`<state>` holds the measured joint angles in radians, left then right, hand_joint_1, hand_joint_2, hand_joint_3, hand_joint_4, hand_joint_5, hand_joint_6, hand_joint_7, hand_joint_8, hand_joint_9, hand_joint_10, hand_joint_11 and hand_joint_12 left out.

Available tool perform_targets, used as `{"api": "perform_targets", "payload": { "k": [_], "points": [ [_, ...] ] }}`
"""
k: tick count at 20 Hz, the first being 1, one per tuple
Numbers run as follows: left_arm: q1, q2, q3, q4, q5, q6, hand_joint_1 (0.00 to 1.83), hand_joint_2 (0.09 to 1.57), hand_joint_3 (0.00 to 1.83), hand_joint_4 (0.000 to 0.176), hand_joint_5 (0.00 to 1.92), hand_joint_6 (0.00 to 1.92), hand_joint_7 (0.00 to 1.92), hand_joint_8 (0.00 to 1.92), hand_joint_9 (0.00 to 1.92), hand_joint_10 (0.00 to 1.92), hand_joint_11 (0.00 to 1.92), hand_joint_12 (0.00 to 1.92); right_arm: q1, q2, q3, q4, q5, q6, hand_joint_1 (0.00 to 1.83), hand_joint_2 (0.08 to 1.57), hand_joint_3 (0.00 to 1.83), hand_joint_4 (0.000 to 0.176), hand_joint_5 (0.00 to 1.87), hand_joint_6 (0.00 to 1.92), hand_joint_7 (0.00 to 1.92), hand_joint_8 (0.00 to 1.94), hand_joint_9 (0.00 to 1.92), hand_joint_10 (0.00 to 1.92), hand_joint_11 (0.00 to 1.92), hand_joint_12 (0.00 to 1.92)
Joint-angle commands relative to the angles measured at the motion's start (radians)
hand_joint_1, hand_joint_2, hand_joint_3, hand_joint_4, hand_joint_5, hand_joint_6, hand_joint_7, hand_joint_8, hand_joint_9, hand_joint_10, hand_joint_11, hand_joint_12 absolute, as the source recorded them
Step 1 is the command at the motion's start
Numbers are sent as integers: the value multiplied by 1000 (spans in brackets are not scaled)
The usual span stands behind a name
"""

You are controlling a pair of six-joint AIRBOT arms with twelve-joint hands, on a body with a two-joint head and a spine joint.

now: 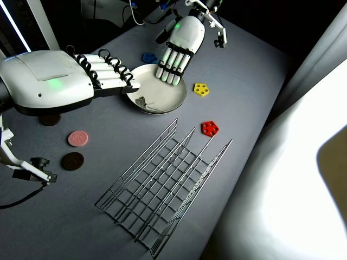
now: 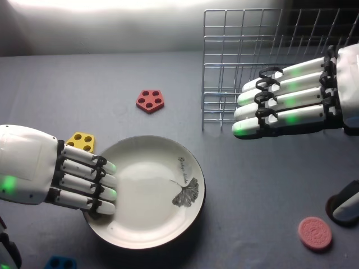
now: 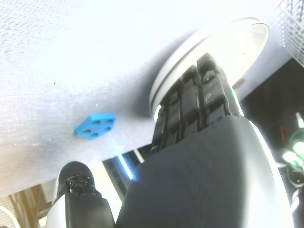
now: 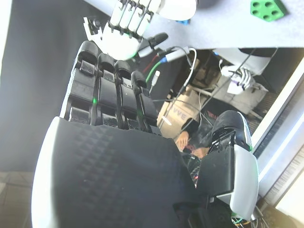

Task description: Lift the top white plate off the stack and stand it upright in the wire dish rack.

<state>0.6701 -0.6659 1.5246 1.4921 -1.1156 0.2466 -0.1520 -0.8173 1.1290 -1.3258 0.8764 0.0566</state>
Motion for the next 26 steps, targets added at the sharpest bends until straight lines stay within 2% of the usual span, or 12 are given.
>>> {"api": "perform_targets", "payload": {
  "k": [1, 4, 9, 11, 16, 18, 24, 26],
  "points": [
    [-10, -6, -8, -52, -62, 2, 94, 904, 0, 0, 111, 8, 122, 11, 122, 14, 71, 238, 12, 9, 4, 80, 50, 1, 154, 1006, 1, 0, 123, 7, 149, 6, 166, 7, 194, 46],
    [-8, -11, -22, -53, -67, 1, 126, 893, 0, 0, 98, 0, 98, 0, 94, 1, 39, 220, 12, 7, 8, 79, 50, 1, 180, 1007, 1, 0, 101, 0, 113, 0, 131, 0, 168, 30],
    [-5, -22, -52, -56, -60, 1, 146, 894, 0, 0, 86, 6, 85, 7, 81, 8, 22, 212, 12, 7, 12, 103, 75, 1, 116, 1008, 0, 0, 69, 0, 91, 0, 111, 1, 142, 17],
    [-5, -30, -69, -58, -47, 2, 113, 907, 2, 0, 73, 0, 67, 1, 45, 0, 0, 173, 12, 8, 13, 111, 76, 1, 125, 1005, 0, 0, 75, 3, 99, 3, 125, 6, 155, 21],
    [-6, -47, -123, -65, -12, 5, 120, 897, 0, 0, 96, 6, 94, 7, 87, 11, 39, 184, 12, 16, 29, 125, 90, 1, 163, 1003, 0, 0, 106, 10, 136, 11, 143, 14, 169, 25],
    [-8, -51, -133, -70, -1, 5, 111, 908, 3, 0, 86, 1, 82, 1, 81, 6, 29, 181, 21, 17, 34, 125, 92, 1, 119, 1016, 4, 0, 85, 1, 117, 1, 133, 5, 153, 17],
    [-19, -49, -92, -82, -41, -8, 155, 894, 0, 0, 108, 8, 113, 8, 110, 8, 86, 209, 38, 21, 42, 115, 98, 31, 151, 1014, 0, 0, 113, 5, 145, 5, 147, 4, 176, 24],
    [-30, -39, -78, -81, -63, -29, 150, 895, 0, 0, 123, 10, 129, 11, 125, 11, 86, 212, 38, 22, 41, 115, 99, 32, 91, 1024, 4, 0, 89, 0, 122, 0, 129, 0, 157, 14]
  ]
}}
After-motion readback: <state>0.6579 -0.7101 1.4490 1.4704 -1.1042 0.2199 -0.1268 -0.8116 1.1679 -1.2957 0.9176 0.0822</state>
